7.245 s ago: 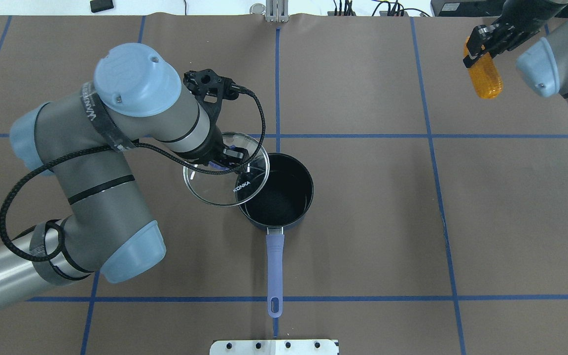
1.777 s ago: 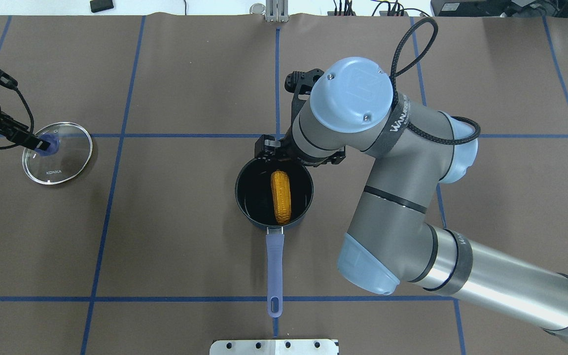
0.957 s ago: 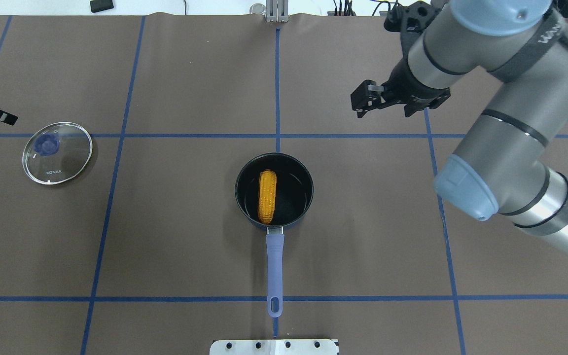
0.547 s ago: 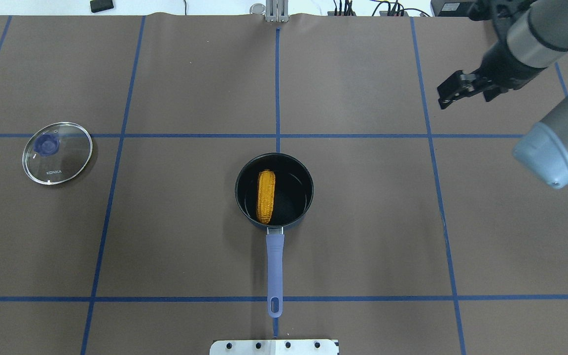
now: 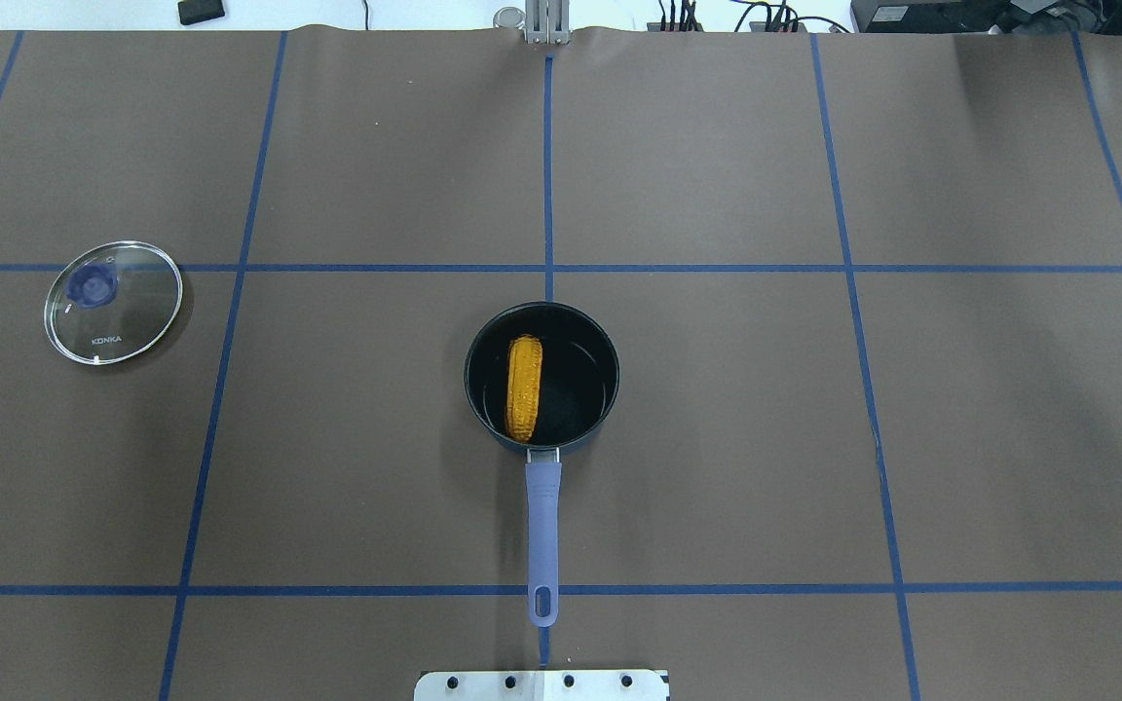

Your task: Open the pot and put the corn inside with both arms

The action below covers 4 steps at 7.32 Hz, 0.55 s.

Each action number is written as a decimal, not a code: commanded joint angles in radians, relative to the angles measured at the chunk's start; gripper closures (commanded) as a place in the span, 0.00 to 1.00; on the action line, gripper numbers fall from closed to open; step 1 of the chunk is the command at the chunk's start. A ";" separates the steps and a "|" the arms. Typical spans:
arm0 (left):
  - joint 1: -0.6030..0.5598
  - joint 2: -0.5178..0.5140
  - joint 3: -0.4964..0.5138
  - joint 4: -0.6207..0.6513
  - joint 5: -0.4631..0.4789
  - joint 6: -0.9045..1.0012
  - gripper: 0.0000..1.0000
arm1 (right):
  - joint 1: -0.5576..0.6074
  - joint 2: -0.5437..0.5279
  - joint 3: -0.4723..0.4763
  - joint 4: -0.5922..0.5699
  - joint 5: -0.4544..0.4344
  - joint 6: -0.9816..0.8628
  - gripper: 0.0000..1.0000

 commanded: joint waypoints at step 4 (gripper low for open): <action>-0.074 -0.006 -0.014 0.103 -0.043 0.042 0.03 | 0.079 -0.050 -0.033 -0.001 0.014 -0.041 0.00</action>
